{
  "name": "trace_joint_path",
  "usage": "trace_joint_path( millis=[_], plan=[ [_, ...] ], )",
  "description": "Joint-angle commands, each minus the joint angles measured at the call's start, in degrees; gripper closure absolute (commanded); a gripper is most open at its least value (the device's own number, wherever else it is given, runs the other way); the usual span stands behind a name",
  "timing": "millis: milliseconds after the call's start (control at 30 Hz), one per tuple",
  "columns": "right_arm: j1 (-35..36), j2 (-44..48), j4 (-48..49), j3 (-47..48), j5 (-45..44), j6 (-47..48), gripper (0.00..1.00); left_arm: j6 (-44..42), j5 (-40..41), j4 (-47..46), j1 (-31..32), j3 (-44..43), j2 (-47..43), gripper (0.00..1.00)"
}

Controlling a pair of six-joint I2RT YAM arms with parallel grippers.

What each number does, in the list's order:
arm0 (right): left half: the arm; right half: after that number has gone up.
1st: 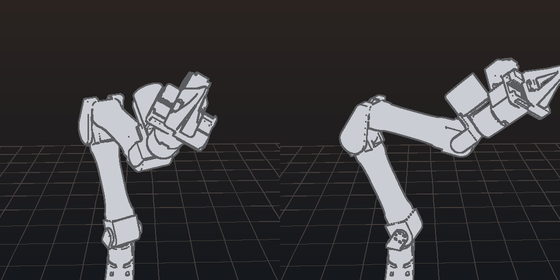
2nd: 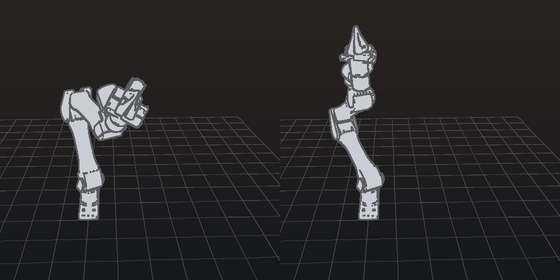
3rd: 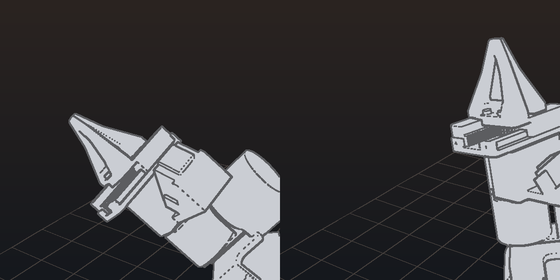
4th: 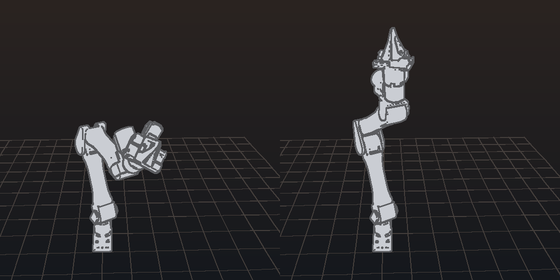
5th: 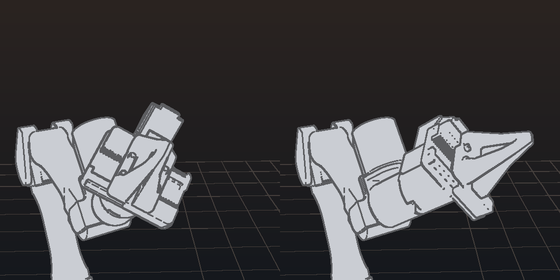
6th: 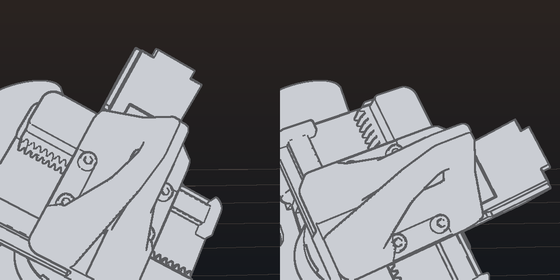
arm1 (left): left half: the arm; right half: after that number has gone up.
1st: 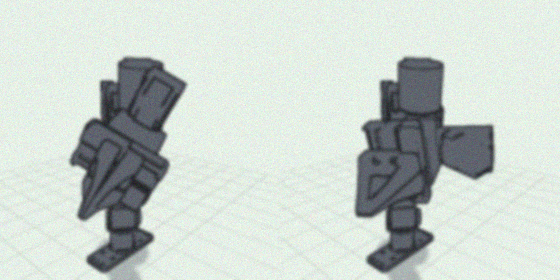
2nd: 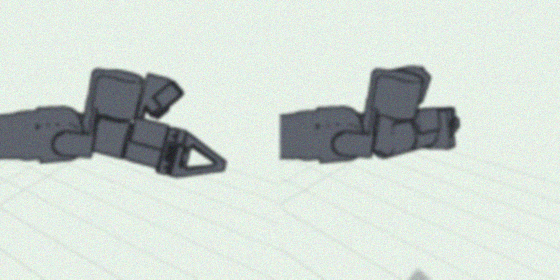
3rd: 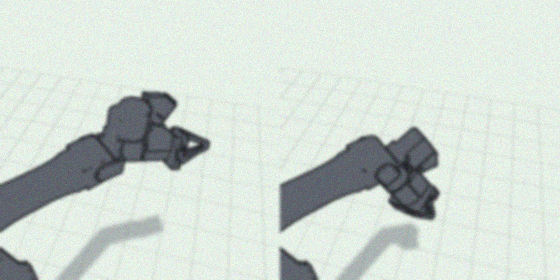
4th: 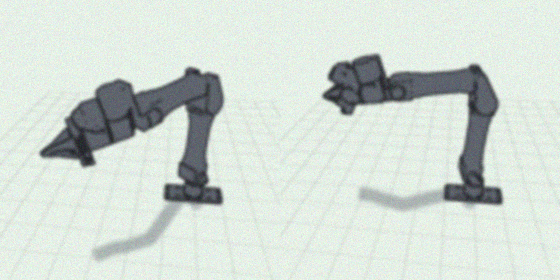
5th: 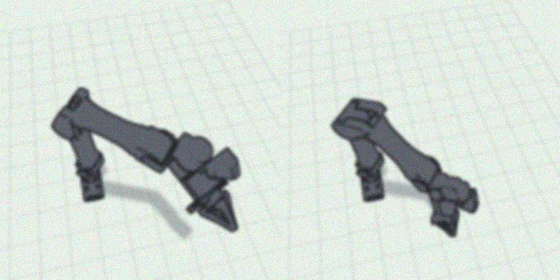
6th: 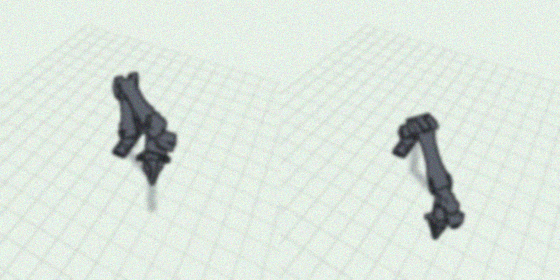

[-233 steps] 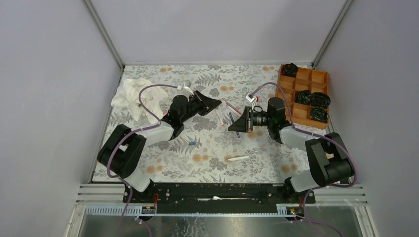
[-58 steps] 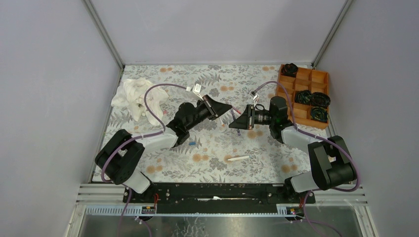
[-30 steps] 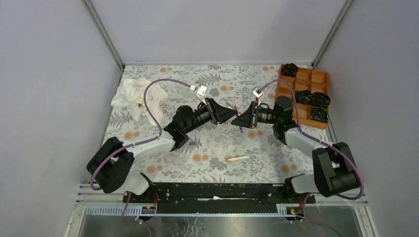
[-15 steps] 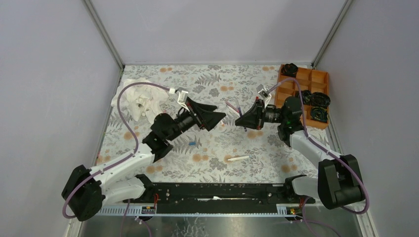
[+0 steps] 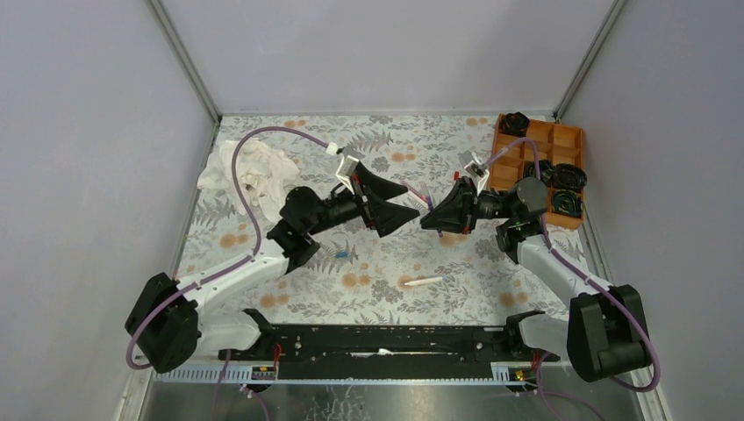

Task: Insert the pens into the pen caps
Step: Insert the pen cap onto the pen, then press the pen cap onto the pen.

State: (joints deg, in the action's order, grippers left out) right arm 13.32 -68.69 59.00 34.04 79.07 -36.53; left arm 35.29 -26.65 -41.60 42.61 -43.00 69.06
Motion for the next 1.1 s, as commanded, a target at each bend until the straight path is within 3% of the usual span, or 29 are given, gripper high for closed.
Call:
trace_joint_path(
  millis=[0,200,300,500,600,700,800,900,1067],
  plan=[
    [-0.2,1.5,1.4,1.2,0.9,-0.6,1.00,3.9,-2.5,-7.9,0.1,-1.2,2.6,0.01],
    [-0.2,1.1,0.8,1.2,0.8,-0.7,1.00,7.8,-2.3,-18.5,1.3,-0.7,7.3,0.10],
    [-0.1,1.1,0.7,1.3,0.8,-0.9,1.00,8.9,-1.4,-19.5,1.6,-2.1,9.4,0.15],
    [-0.2,1.9,-4.6,1.9,-1.9,1.9,1.00,10.7,9.9,-17.5,2.8,1.4,6.8,0.14],
    [-0.4,2.5,-21.5,5.7,-4.4,12.6,1.00,11.9,18.8,-11.5,3.7,4.2,2.4,0.11],
    [-0.1,2.3,-48.2,12.8,-10.7,34.2,1.00,12.0,25.9,-4.5,5.2,4.2,-2.2,0.11],
    [-0.1,2.9,-49.5,13.3,-11.8,34.7,1.00,12.8,36.4,11.1,7.4,-1.2,-4.4,0.11],
    [-0.1,3.0,-48.8,12.8,-12.6,34.0,1.00,16.1,41.3,23.0,8.5,-6.4,-3.1,0.15],
    [-0.1,3.2,-49.3,13.0,-13.3,34.4,1.00,14.9,44.3,30.4,11.0,-13.6,0.9,0.25]
  ],
)
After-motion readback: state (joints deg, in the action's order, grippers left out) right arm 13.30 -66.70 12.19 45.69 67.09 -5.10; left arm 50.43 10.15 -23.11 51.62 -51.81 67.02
